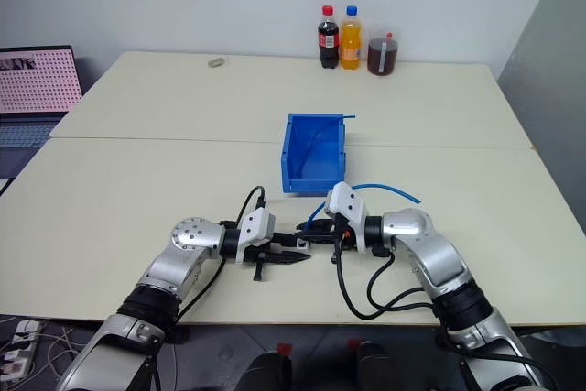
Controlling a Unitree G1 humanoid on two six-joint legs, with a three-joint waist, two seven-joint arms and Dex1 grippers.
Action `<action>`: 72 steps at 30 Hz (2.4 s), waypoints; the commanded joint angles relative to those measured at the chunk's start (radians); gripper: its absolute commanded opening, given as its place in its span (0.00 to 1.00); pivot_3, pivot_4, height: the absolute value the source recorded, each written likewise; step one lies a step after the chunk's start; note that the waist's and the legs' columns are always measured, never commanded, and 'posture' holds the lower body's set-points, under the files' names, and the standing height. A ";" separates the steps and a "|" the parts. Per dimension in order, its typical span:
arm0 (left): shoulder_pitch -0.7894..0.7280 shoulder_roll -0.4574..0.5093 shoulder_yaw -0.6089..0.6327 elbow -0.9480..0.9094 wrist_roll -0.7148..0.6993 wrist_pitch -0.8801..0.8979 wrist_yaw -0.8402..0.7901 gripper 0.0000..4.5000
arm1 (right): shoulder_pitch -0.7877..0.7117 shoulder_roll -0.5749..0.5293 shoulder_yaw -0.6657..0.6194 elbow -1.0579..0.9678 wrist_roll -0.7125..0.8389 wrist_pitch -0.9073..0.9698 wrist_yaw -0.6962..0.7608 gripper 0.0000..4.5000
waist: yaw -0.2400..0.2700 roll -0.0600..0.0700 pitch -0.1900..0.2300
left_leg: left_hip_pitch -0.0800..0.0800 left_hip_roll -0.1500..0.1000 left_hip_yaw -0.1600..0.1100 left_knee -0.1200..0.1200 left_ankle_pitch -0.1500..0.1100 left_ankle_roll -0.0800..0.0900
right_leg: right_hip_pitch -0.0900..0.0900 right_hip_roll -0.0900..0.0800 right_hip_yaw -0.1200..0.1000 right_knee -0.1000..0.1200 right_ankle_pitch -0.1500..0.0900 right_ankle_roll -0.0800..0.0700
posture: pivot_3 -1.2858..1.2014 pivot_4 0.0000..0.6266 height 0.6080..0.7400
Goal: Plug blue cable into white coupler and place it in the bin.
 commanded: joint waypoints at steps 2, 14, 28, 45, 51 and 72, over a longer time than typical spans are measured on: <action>0.021 0.010 -0.006 -0.020 0.009 0.007 -0.003 0.17 | 0.000 -0.010 0.061 0.015 -0.040 -0.025 0.060 0.02 | 0.000 0.000 0.000 | 0.000 0.000 0.000 0.000 0.000 0.000 | 0.000 0.000 0.000 0.000 0.000 0.000 | 0.52 0.24 1.00; 0.014 0.004 -0.005 -0.021 0.014 0.007 0.005 0.17 | -0.094 0.074 0.081 0.156 -0.123 -0.065 0.036 0.02 | -0.007 0.000 -0.001 | 0.005 0.001 0.000 0.000 0.000 0.000 | 0.004 0.001 0.000 0.001 0.000 0.000 | 0.52 0.24 1.00; 0.021 0.016 0.002 -0.017 0.013 -0.001 0.009 0.17 | -0.182 0.099 -0.052 0.121 -0.018 0.121 0.029 0.02 | -0.006 0.000 -0.001 | 0.003 0.000 0.000 0.002 0.000 0.000 | 0.003 0.000 0.000 0.001 0.000 0.000 | 0.52 0.24 1.00; 0.018 0.010 -0.005 -0.010 0.014 -0.004 0.009 0.17 | -0.142 0.039 -0.080 -0.018 0.044 0.235 0.023 0.02 | -0.006 0.000 0.000 | 0.002 0.000 -0.001 0.001 0.000 0.000 | 0.003 0.000 -0.001 0.000 0.000 0.000 | 0.52 0.24 1.00; 0.023 0.013 -0.005 -0.023 0.013 0.004 0.008 0.17 | -0.107 0.025 -0.057 -0.015 0.019 0.199 0.024 0.02 | -0.006 0.000 0.000 | 0.002 0.000 -0.001 0.001 0.000 0.000 | 0.003 0.000 -0.001 0.000 0.000 0.000 | 0.52 0.24 1.00; 0.010 0.012 0.001 -0.007 0.012 -0.003 0.010 0.17 | -0.080 -0.015 0.030 0.001 -0.041 0.092 0.063 0.02 | -0.005 0.000 -0.001 | 0.002 0.000 -0.001 0.002 0.000 0.000 | 0.003 0.000 -0.001 0.000 0.000 0.000 | 0.52 0.24 1.00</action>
